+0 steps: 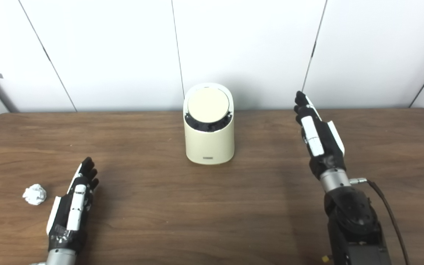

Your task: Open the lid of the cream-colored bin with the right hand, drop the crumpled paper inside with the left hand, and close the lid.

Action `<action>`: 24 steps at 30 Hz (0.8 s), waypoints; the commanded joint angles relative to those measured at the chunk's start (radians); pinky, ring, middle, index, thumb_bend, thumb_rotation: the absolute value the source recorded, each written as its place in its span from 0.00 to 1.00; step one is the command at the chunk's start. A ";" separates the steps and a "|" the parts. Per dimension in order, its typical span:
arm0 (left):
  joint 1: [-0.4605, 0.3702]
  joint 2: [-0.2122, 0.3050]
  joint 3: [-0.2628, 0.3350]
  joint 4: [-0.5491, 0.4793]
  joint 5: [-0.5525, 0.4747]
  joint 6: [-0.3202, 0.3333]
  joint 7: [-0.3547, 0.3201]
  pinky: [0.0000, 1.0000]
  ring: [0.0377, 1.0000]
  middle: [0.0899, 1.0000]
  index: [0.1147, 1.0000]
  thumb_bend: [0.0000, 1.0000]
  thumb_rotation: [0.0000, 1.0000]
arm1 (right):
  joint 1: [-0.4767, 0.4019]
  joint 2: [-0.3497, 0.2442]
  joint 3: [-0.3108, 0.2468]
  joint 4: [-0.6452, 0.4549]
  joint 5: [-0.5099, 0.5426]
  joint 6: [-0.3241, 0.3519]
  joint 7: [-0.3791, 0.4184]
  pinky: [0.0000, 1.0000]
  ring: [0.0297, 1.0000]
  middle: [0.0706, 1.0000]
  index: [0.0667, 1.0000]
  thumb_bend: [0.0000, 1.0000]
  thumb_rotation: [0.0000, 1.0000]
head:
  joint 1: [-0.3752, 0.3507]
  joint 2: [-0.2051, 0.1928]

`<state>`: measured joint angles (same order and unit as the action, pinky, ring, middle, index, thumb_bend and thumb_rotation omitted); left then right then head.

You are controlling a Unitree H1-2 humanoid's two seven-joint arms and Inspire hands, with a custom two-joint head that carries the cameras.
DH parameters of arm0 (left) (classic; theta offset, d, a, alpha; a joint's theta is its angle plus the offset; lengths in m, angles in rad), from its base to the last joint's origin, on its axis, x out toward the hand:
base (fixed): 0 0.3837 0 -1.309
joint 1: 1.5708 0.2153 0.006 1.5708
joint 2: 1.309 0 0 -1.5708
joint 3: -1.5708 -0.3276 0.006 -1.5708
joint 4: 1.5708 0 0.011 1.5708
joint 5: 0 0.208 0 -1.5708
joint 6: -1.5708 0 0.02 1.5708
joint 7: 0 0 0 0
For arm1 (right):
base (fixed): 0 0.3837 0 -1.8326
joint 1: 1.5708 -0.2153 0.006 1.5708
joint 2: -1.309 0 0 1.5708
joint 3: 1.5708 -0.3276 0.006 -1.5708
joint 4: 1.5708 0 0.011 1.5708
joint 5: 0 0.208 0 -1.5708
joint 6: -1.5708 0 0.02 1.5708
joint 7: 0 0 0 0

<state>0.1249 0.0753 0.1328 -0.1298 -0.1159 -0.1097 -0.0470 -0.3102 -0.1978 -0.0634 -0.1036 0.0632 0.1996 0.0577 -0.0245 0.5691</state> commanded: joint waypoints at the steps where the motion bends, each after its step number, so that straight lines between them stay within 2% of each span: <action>1: 0.004 -0.016 -0.009 0.031 -0.005 -0.021 0.004 1.00 1.00 1.00 0.99 0.37 0.92 | -0.085 -0.019 0.016 -0.044 -0.026 0.010 0.010 0.98 0.96 0.97 0.94 0.65 0.87 | 0.003 0.000; 6: 0.006 -0.021 -0.010 0.025 0.001 -0.010 0.011 1.00 1.00 1.00 0.99 0.39 0.97 | -0.159 -0.013 0.051 -0.044 -0.063 0.056 0.022 0.98 0.97 0.97 0.93 0.60 0.83 | 0.004 0.001; 12: 0.007 -0.021 -0.012 0.026 0.000 -0.015 0.008 1.00 1.00 1.00 1.00 0.38 1.00 | -0.217 -0.008 0.101 -0.034 -0.134 0.099 0.025 0.96 0.96 0.97 0.95 0.60 0.84 | 0.003 0.001; 16: 0.007 -0.023 -0.013 0.030 0.001 -0.021 0.008 1.00 1.00 1.00 1.00 0.38 1.00 | -0.248 -0.020 0.140 -0.016 -0.210 0.113 0.021 0.91 0.93 0.94 0.94 0.60 0.86 | 0.003 0.002; 19: 0.005 -0.024 -0.012 0.031 -0.002 -0.020 0.007 1.00 1.00 1.00 0.99 0.38 0.99 | -0.274 -0.033 0.170 0.007 -0.273 0.109 0.019 0.88 0.92 0.93 0.94 0.55 0.91 | 0.002 0.004; 22: 0.005 -0.026 -0.012 0.030 -0.002 -0.017 0.009 1.00 1.00 1.00 0.99 0.37 0.99 | -0.293 -0.041 0.189 0.022 -0.321 0.109 0.018 0.83 0.90 0.93 0.94 0.53 0.91 | 0.003 0.004; 24: 0.005 -0.026 -0.012 0.031 -0.003 -0.017 0.008 1.00 1.00 1.00 1.00 0.37 0.98 | -0.310 -0.041 0.195 0.039 -0.337 0.111 0.023 0.82 0.90 0.94 0.94 0.53 0.88 | 0.003 0.003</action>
<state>0.1239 0.0675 0.1332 -0.1299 -0.1147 -0.1090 -0.0421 -0.5625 -0.2290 0.1309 -0.0571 -0.2566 0.3204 0.0807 -0.0215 0.5722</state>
